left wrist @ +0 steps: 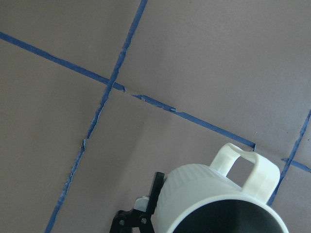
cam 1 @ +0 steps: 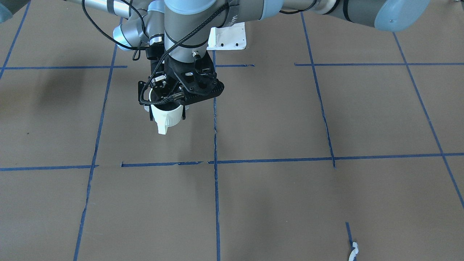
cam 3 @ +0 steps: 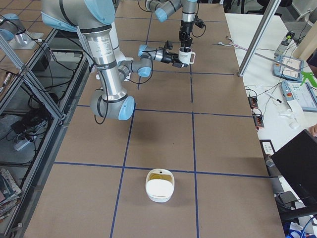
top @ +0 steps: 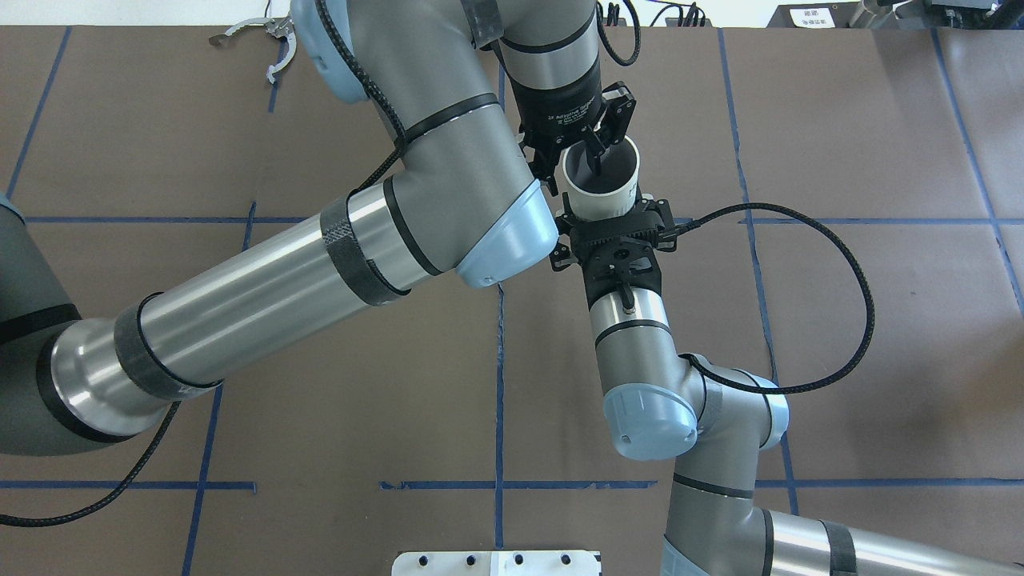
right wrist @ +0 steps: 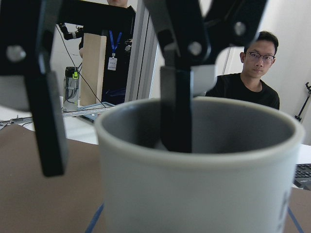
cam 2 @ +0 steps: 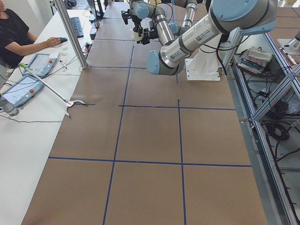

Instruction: Left arm hands cup to right arm to dump lemon

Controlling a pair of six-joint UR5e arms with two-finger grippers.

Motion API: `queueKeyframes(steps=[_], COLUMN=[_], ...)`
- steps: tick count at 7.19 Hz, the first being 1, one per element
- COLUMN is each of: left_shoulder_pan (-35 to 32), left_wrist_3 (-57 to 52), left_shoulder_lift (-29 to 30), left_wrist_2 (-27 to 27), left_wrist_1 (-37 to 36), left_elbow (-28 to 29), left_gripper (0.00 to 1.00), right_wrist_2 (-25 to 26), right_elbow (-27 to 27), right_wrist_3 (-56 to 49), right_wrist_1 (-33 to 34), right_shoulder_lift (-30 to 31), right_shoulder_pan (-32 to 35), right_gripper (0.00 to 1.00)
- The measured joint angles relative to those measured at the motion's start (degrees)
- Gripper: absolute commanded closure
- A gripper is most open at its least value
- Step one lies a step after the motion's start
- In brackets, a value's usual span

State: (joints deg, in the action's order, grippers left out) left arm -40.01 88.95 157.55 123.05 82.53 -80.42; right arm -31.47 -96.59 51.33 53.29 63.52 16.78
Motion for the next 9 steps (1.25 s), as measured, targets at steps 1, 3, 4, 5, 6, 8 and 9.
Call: queueKeyframes(steps=[1,3,4,5,6,8,9], left_shoulder_pan=[0.01,0.02,0.03,0.03,0.03,-0.73,-2.14], left_wrist_3=[0.00,0.04,0.07,0.10,0.14,0.15,0.09], left_shoulder_lift=[-0.06,-0.53,-0.64,-0.77,-0.75,-0.60,-0.59], left_wrist_2=[-0.02,-0.07,-0.09,-0.13,-0.11,-0.07,0.01], left_wrist_1=[0.00,-0.03,-0.14,-0.34,-0.47,-0.57,-0.47], left_elbow=[0.00,0.00,-0.02,-0.01,-0.12,-0.71,-1.17], left_gripper=[1.00,1.00,1.00,1.00,1.00,1.00,1.00], right_wrist_2=[0.00,-0.03,-0.02,0.04,0.06,0.20,0.20], right_elbow=[0.00,0.00,0.02,0.08,0.18,2.03,3.05], right_wrist_3=[0.00,-0.01,0.00,0.01,0.02,0.17,0.34], right_wrist_1=[-0.02,-0.03,-0.05,-0.08,-0.06,-0.45,-0.69], right_shoulder_lift=[-0.01,-0.01,0.05,0.21,0.38,0.79,1.16], right_shoulder_pan=[0.01,0.08,0.09,0.16,0.07,-0.64,-1.29], right_gripper=[0.87,0.01,0.00,0.00,0.00,0.00,0.00])
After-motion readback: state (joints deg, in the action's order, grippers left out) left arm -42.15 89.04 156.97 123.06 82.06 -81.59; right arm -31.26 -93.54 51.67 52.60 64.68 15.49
